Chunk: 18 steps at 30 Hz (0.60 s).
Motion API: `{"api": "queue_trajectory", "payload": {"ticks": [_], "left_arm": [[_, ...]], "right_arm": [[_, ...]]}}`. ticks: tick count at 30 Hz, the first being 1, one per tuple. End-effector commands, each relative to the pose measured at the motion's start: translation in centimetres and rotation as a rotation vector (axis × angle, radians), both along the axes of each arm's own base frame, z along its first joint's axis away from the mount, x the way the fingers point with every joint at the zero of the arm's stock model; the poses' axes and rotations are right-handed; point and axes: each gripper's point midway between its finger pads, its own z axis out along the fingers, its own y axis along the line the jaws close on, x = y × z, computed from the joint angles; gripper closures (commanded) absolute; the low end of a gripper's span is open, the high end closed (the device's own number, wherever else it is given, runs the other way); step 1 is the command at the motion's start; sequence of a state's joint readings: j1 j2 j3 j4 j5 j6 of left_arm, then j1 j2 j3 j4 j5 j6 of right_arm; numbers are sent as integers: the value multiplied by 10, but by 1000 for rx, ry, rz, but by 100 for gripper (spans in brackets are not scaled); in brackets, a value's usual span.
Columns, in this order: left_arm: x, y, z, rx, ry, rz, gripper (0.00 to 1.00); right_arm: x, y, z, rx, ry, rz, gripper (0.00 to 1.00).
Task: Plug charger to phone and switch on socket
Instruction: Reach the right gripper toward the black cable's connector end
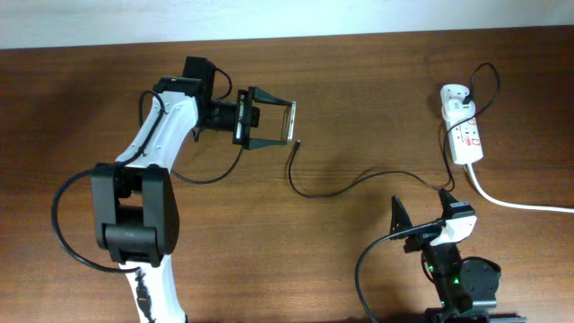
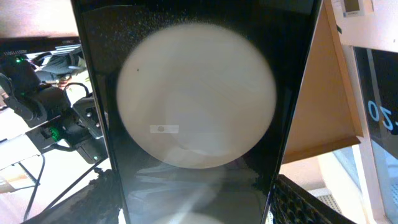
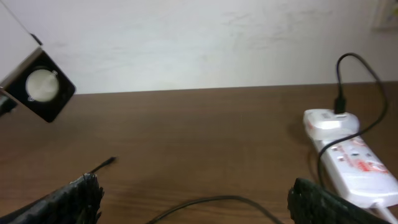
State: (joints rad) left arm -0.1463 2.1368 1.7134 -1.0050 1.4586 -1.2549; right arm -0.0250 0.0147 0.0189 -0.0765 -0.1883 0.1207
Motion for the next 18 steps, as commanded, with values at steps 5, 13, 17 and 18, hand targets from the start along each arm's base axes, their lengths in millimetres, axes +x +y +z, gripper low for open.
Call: {"api": "queue_trajectory", "payload": {"ticks": [5, 13, 17, 18], "left_arm": [[14, 11, -36, 241, -24, 52, 100], [27, 43, -60, 598, -128, 147, 100], [34, 74, -47, 815, -179, 266, 100], [35, 79, -41, 845, -191, 298, 100]], "right_arm": [[-22, 14, 35, 54, 67, 73, 1], [-1, 36, 59, 98, 315, 206, 2], [25, 56, 70, 154, 453, 330, 1], [31, 62, 74, 177, 506, 363, 1]]}}
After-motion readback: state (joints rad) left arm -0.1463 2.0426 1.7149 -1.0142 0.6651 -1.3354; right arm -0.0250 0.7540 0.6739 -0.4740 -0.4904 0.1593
